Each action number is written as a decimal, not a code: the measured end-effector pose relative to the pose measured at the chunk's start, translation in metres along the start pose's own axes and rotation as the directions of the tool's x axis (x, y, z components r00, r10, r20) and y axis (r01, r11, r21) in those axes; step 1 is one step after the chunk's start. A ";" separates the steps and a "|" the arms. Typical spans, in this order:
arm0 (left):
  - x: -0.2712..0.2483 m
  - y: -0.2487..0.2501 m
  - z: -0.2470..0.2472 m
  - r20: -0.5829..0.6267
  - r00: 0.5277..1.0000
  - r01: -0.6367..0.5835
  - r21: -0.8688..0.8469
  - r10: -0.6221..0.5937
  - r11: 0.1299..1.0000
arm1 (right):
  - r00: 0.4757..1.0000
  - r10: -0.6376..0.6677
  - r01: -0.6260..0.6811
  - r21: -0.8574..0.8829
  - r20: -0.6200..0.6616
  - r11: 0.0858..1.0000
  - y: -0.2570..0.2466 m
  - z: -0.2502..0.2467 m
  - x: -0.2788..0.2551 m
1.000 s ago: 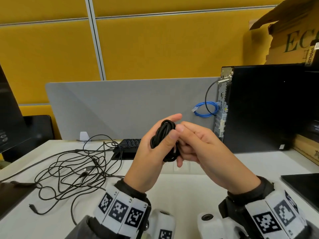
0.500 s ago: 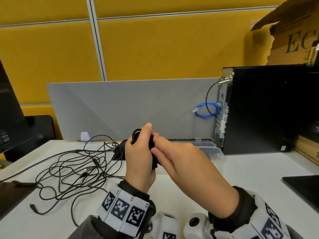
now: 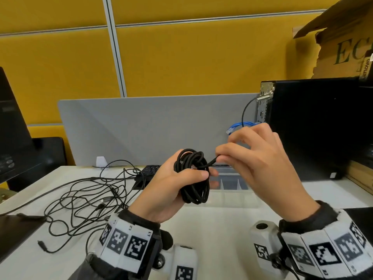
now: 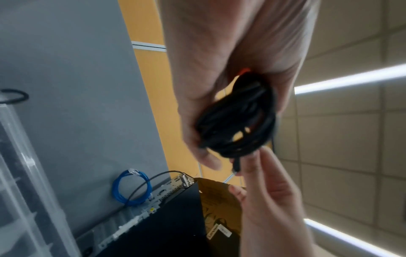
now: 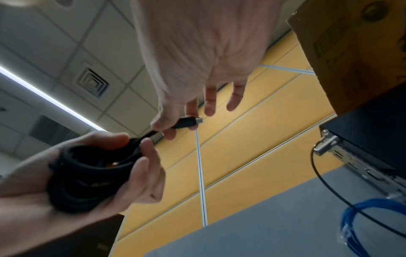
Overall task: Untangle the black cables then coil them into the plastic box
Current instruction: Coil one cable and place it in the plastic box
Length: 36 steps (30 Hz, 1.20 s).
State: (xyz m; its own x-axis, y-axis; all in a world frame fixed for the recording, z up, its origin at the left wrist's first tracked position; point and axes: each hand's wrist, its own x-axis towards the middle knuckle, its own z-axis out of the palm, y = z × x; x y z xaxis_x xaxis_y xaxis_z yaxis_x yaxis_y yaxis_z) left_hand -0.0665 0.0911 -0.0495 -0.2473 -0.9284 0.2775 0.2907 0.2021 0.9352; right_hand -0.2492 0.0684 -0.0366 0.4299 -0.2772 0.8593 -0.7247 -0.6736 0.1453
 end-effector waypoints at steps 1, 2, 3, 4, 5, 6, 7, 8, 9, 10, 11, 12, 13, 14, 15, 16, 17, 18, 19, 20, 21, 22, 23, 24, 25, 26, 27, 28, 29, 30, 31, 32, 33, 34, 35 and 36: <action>0.001 0.000 0.000 -0.016 1.000 0.000 0.003 0.000 1.000 | 1.000 0.006 -0.006 0.000 -0.020 1.000 0.001 0.003 -0.001; 0.001 0.000 0.000 -0.038 0.999 0.004 0.009 -0.004 1.000 | 0.999 0.009 -0.009 -0.006 -0.037 1.000 0.002 0.007 -0.002; 0.002 -0.002 0.001 -0.064 0.998 0.012 0.004 -0.011 1.000 | 0.999 0.013 -0.014 -0.012 -0.047 1.000 0.001 0.011 -0.003; 0.003 -0.004 0.003 -0.091 0.996 0.020 -0.011 -0.021 1.000 | 0.998 0.017 -0.018 -0.015 -0.054 1.000 0.001 0.014 -0.003; 0.003 -0.006 0.006 -0.116 0.993 0.024 -0.033 -0.028 0.999 | 0.998 0.022 -0.023 -0.013 -0.058 1.000 0.002 0.018 -0.004; 0.004 -0.007 0.009 -0.138 0.990 0.021 -0.055 -0.028 0.998 | 0.998 0.029 -0.029 -0.002 -0.060 1.000 0.003 0.021 -0.005; 0.004 -0.009 0.013 -0.150 0.989 0.008 -0.071 -0.019 0.997 | 0.997 0.041 -0.039 0.024 -0.061 0.999 0.003 0.023 -0.006; 0.004 -0.009 0.015 -0.154 0.988 -0.010 -0.088 -0.003 0.996 | 0.997 0.057 -0.052 0.069 -0.061 0.996 0.003 0.025 -0.006; 0.004 -0.009 0.018 -0.151 0.988 -0.030 -0.107 0.014 0.994 | 0.995 0.074 -0.066 0.130 -0.060 0.989 0.003 0.026 -0.007; 0.004 -0.008 0.020 -0.150 0.988 -0.048 -0.132 0.028 0.990 | 0.994 0.091 -0.078 0.195 -0.060 0.978 0.003 0.026 -0.006; 0.003 -0.006 0.021 -0.147 0.988 -0.063 -0.158 0.040 0.985 | 0.992 0.107 -0.087 0.252 -0.064 0.964 0.001 0.026 -0.006; 0.003 -0.004 0.022 -0.140 0.989 -0.073 -0.186 0.048 0.980 | 0.990 0.121 -0.094 0.301 -0.071 0.949 -0.001 0.025 -0.005; 0.002 -0.004 0.022 -0.133 0.990 -0.077 -0.211 0.049 0.974 | 0.988 0.137 -0.102 0.348 -0.076 0.932 -0.003 0.025 -0.005; 0.002 -0.004 0.022 -0.127 0.991 -0.073 -0.233 0.044 0.970 | 0.984 0.161 -0.117 0.395 -0.078 0.911 -0.006 0.026 -0.005; 0.002 -0.004 0.021 -0.125 0.991 -0.069 -0.251 0.038 0.966 | 0.979 0.192 -0.141 0.442 -0.072 0.886 -0.010 0.027 -0.006; 0.003 -0.006 0.020 -0.125 0.992 -0.066 -0.271 0.032 0.960 | 0.972 0.228 -0.172 0.480 -0.060 0.860 -0.013 0.029 -0.007; 0.004 -0.007 0.019 -0.130 0.991 -0.069 -0.292 0.031 0.954 | 0.963 0.266 -0.207 0.501 -0.047 0.840 -0.017 0.031 -0.008; 0.005 -0.008 0.018 -0.139 0.990 -0.080 -0.313 0.038 0.947 | 0.952 0.304 -0.247 0.501 -0.035 0.830 -0.021 0.035 -0.009; 0.006 -0.009 0.017 -0.149 0.988 -0.096 -0.325 0.050 0.941 | 0.940 0.340 -0.285 0.486 -0.026 0.826 -0.024 0.038 -0.010; 0.006 -0.010 0.017 -0.161 0.985 -0.111 -0.329 0.060 0.938 | 0.929 0.368 -0.316 0.469 -0.022 0.825 -0.026 0.041 -0.010; 0.007 -0.011 0.017 -0.170 0.983 -0.121 -0.329 0.067 0.936 | 0.922 0.386 -0.337 0.455 -0.016 0.824 -0.027 0.043 -0.011; 0.007 -0.012 0.017 -0.174 0.982 -0.123 -0.330 0.068 0.936 | 0.916 0.401 -0.358 0.447 -0.001 0.820 -0.027 0.044 -0.011; 0.008 -0.014 0.016 -0.171 0.983 -0.122 -0.331 0.068 0.936 | 0.910 0.414 -0.383 0.447 0.030 0.808 -0.026 0.044 -0.010; 0.008 -0.016 0.016 -0.164 0.984 -0.121 -0.326 0.070 0.937 | 0.903 0.424 -0.410 0.458 0.078 0.789 -0.025 0.042 -0.009; 0.009 -0.017 0.014 -0.157 0.985 -0.120 -0.311 0.074 0.943 | 0.895 0.424 -0.435 0.476 0.137 0.765 -0.025 0.040 -0.008; 0.008 -0.017 0.013 -0.149 0.986 -0.118 -0.286 0.078 0.951 | 0.887 0.417 -0.458 0.487 0.197 0.744 -0.025 0.038 -0.007; 0.008 -0.017 0.010 -0.140 0.987 -0.115 -0.254 0.081 0.960 | 0.880 0.406 -0.475 0.485 0.248 0.734 -0.024 0.036 -0.007; 0.007 -0.017 0.008 -0.127 0.988 -0.109 -0.216 0.082 0.970 | 0.874 0.388 -0.485 0.467 0.293 0.739 -0.024 0.034 -0.007; 0.007 -0.018 0.006 -0.106 0.991 -0.098 -0.162 0.081 0.982 | 0.864 0.363 -0.492 0.435 0.348 0.754 -0.023 0.034 -0.007; 0.007 -0.020 0.005 -0.082 0.994 -0.085 -0.092 0.078 0.992 | 0.846 0.330 -0.499 0.400 0.419 0.769 -0.021 0.033 -0.007; 0.008 -0.023 0.003 -0.066 0.995 -0.074 -0.015 0.073 0.997 | 0.819 0.292 -0.504 0.375 0.495 0.778 -0.018 0.031 -0.007; 0.009 -0.026 0.002 -0.057 0.996 -0.066 0.054 0.069 0.996 | 0.792 0.251 -0.508 0.371 0.557 0.777 -0.015 0.028 -0.006; 0.010 -0.028 0.000 -0.045 0.997 -0.060 0.113 0.066 0.992 | 0.773 0.219 -0.518 0.392 0.595 0.760 -0.012 0.025 -0.005; 0.010 -0.029 -0.001 -0.021 0.998 -0.057 0.166 0.061 0.984 | 0.766 0.203 -0.536 0.433 0.610 0.724 -0.009 0.022 -0.004; 0.010 -0.030 -0.001 0.004 0.998 -0.056 0.213 0.057 0.976 | 0.768 0.195 -0.556 0.483 0.611 0.677 -0.007 0.019 -0.003; 0.010 -0.030 -0.002 0.018 0.998 -0.058 0.253 0.055 0.966 | 0.772 0.183 -0.566 0.528 0.609 0.633 -0.006 0.016 -0.002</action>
State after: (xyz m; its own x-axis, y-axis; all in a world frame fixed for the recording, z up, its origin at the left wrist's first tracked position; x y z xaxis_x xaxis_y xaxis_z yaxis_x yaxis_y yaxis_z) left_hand -0.0755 0.0749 -0.0749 -0.2477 -0.9101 0.3323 0.0615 0.3275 0.9428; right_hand -0.2365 0.0620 -0.0471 0.5273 -0.7543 0.3911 -0.4178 -0.6309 -0.6537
